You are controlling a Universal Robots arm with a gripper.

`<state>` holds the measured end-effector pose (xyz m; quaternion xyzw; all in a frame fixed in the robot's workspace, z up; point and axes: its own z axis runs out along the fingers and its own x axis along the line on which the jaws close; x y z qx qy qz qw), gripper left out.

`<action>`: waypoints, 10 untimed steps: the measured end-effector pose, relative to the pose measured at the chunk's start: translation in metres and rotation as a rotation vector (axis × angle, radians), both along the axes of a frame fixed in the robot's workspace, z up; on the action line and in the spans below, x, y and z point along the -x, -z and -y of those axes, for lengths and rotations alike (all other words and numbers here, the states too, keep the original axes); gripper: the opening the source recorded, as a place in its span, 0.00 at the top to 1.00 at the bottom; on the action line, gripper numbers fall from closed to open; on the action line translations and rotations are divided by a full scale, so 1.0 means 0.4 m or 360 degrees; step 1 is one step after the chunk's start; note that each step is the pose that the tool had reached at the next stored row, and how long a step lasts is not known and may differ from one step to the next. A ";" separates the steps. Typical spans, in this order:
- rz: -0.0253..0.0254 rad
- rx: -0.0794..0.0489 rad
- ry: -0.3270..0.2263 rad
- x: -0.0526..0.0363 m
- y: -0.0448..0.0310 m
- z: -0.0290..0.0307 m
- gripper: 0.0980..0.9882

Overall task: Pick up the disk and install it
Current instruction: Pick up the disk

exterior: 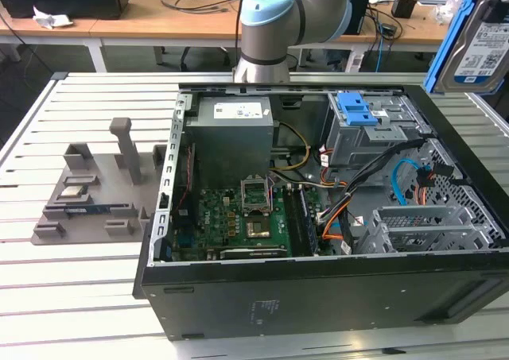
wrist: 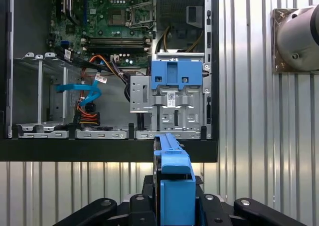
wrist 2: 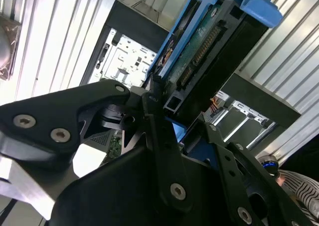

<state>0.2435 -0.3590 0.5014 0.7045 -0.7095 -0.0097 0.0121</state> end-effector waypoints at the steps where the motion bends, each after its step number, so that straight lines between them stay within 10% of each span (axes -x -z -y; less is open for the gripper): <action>1: 0.00000 0.0000 0.0000 0.000 0.000 0.004 0.70; 10: -0.00001 0.0002 0.0000 0.000 0.003 0.028 0.70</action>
